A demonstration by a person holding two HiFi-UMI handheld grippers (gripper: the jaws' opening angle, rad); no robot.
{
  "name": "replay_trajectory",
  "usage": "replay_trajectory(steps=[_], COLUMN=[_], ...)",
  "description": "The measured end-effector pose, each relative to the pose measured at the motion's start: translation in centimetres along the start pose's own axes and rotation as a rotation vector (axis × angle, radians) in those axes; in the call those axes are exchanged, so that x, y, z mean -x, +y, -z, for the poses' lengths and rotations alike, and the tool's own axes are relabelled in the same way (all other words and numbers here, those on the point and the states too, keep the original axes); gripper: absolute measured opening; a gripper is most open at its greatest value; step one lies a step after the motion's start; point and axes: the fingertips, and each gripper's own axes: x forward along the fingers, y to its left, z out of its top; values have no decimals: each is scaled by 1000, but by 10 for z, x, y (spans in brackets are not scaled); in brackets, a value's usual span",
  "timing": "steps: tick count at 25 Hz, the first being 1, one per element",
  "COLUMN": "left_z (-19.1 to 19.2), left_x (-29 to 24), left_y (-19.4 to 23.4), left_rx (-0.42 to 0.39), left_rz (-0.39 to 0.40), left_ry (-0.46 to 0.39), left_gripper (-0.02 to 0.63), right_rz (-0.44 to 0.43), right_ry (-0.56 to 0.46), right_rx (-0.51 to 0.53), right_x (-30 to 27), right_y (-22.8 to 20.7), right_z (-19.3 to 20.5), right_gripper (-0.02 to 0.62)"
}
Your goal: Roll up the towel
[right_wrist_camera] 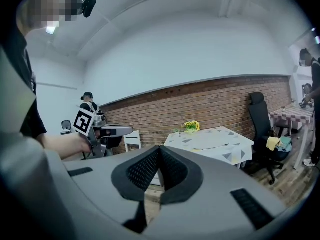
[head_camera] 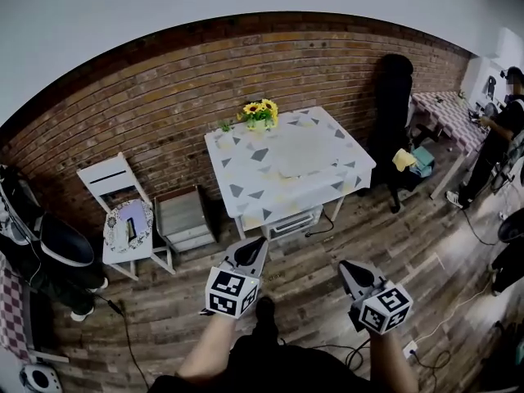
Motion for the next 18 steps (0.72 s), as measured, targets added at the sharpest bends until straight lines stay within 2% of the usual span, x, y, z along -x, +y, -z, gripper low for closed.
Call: replay_trajectory(steps=[11, 18], left_z=[8, -2], left_x=[-111, -154], left_y=[82, 144], left_rx=[-14, -27], left_rz=[60, 95], left_ry=[68, 63], left_gripper=[20, 20], right_rz=[-22, 2], right_ry=[50, 104], right_rx=[-48, 15], right_x=[-129, -203], right_y=[-60, -83], right_z=[-17, -49], right_gripper=[14, 14])
